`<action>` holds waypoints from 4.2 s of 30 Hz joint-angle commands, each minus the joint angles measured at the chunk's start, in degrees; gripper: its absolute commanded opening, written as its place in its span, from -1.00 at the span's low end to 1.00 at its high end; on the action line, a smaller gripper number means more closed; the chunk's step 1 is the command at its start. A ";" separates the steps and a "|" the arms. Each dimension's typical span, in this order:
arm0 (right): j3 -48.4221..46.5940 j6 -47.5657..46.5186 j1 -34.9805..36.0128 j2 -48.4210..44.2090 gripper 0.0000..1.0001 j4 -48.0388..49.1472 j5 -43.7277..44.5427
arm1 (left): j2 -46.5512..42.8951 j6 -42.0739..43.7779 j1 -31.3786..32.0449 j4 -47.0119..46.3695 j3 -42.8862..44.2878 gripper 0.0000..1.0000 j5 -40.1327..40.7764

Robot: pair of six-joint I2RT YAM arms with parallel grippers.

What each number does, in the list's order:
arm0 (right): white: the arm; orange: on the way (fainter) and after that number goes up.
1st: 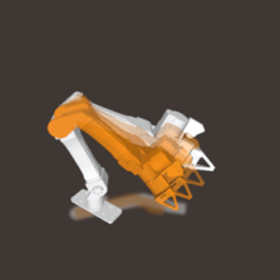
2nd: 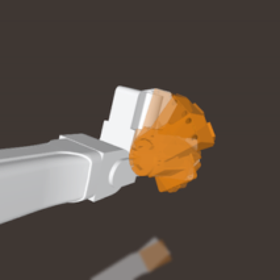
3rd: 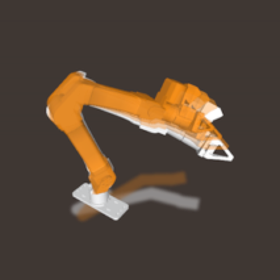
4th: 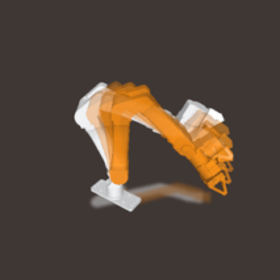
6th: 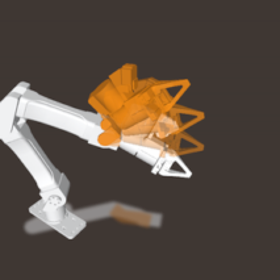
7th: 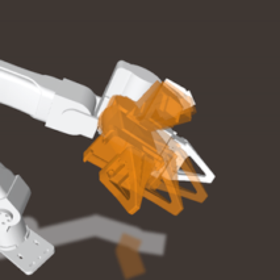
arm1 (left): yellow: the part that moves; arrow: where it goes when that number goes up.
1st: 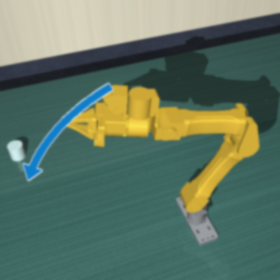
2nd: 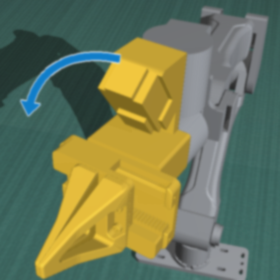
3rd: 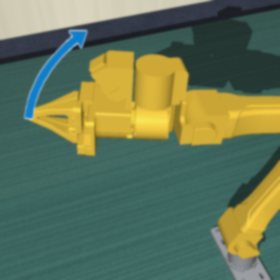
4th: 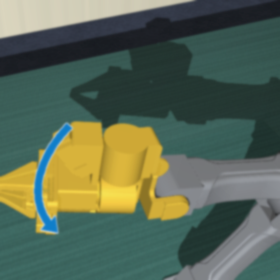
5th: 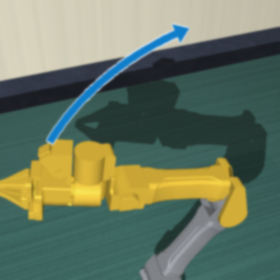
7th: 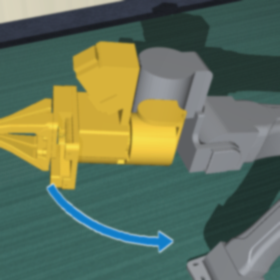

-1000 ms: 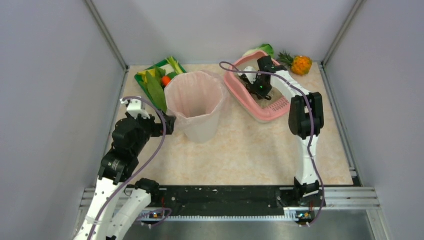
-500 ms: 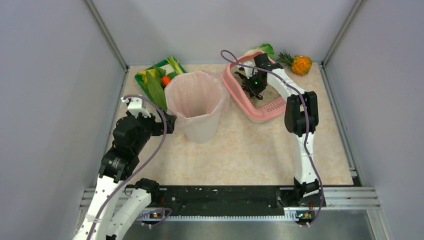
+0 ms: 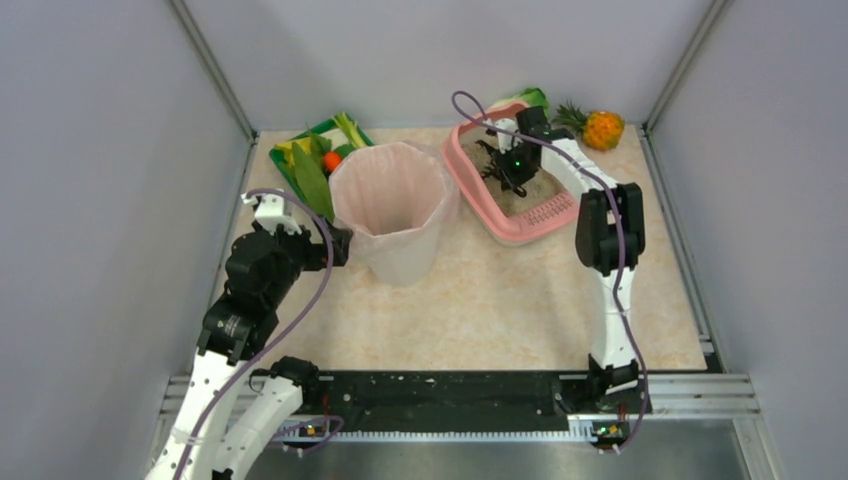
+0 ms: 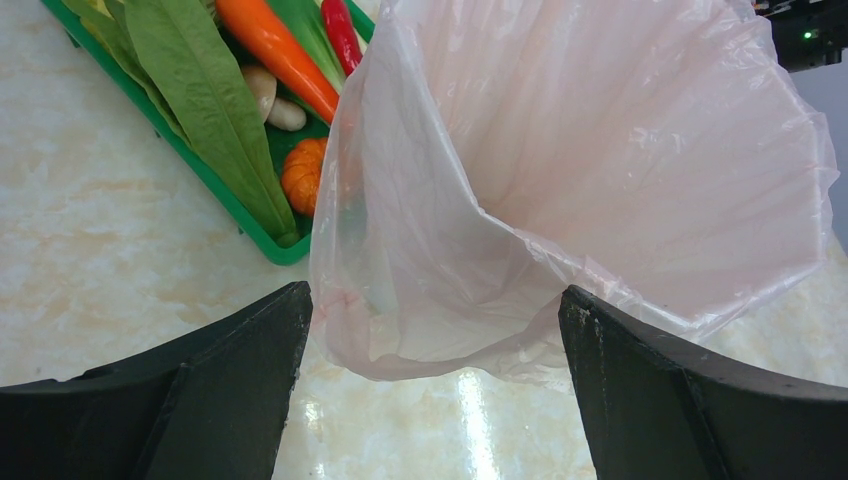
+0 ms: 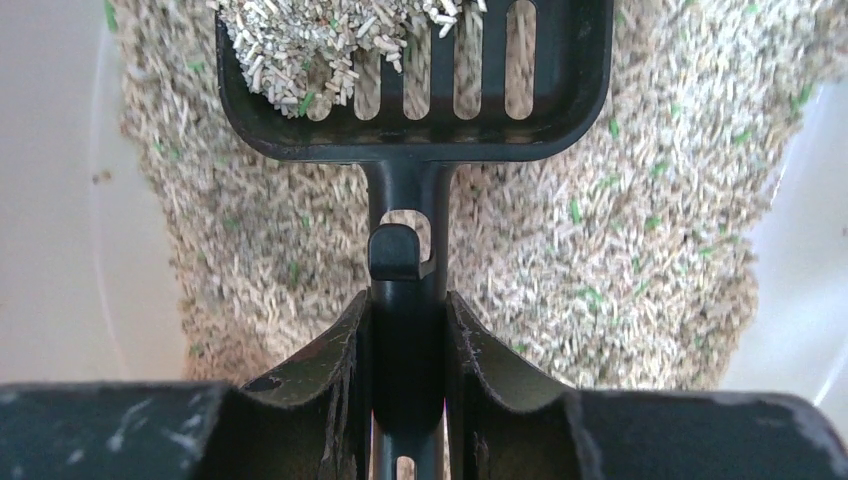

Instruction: Clean the litter box

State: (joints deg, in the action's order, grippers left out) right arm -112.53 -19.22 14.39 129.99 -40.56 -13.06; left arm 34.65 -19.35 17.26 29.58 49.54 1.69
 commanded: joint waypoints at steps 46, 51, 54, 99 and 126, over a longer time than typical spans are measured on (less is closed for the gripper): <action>34.92 8.22 -9.26 -34.04 -1.00 16.75 -9.04 | 0.44 0.50 0.03 -3.71 3.18 0.97 -3.18; 34.50 14.58 -9.72 -32.73 -1.00 19.93 -16.61 | 0.56 1.18 0.06 -4.21 3.15 0.97 -3.64; 36.17 13.58 -9.75 -34.59 -1.00 17.39 -14.67 | 0.81 1.34 0.08 -3.35 4.04 0.97 -3.29; 35.25 9.47 -0.78 -39.85 -1.00 14.35 16.31 | 2.37 2.73 0.06 -5.50 5.38 0.96 -2.45; 29.15 3.67 2.46 -37.00 -1.00 2.38 22.29 | 2.50 2.74 0.06 -5.28 5.54 0.96 -2.91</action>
State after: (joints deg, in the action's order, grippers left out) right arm -79.68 -15.79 16.38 92.38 -35.53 9.02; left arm 36.91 -16.99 17.26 26.79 53.36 -0.67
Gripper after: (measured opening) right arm 0.250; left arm 0.983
